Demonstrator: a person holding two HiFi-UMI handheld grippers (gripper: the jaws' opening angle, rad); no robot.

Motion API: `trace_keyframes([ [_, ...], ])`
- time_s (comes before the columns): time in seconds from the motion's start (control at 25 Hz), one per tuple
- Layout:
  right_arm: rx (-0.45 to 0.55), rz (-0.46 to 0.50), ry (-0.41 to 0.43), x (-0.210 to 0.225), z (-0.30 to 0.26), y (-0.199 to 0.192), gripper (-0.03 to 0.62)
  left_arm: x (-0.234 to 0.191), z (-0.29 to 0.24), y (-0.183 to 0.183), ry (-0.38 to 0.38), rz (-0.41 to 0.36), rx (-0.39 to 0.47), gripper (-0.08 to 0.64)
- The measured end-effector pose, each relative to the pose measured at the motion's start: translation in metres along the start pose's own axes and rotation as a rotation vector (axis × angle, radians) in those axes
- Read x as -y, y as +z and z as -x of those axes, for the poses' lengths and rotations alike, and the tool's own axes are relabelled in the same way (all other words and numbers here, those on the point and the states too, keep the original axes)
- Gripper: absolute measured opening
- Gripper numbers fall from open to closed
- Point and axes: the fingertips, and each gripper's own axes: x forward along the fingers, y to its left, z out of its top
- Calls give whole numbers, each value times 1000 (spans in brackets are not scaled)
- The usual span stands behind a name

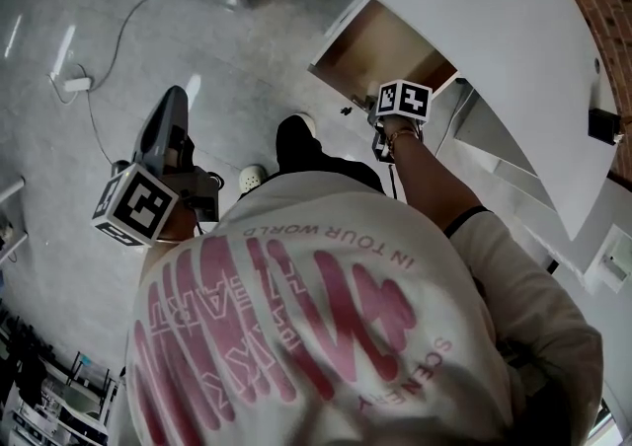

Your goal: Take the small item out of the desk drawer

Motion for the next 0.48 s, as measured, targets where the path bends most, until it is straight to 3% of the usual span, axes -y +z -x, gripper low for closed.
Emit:
trace_keyframes([
  [0.48,81,-88,-30,-9,40,-36,132,10,36,30,-91,-23,77,3],
])
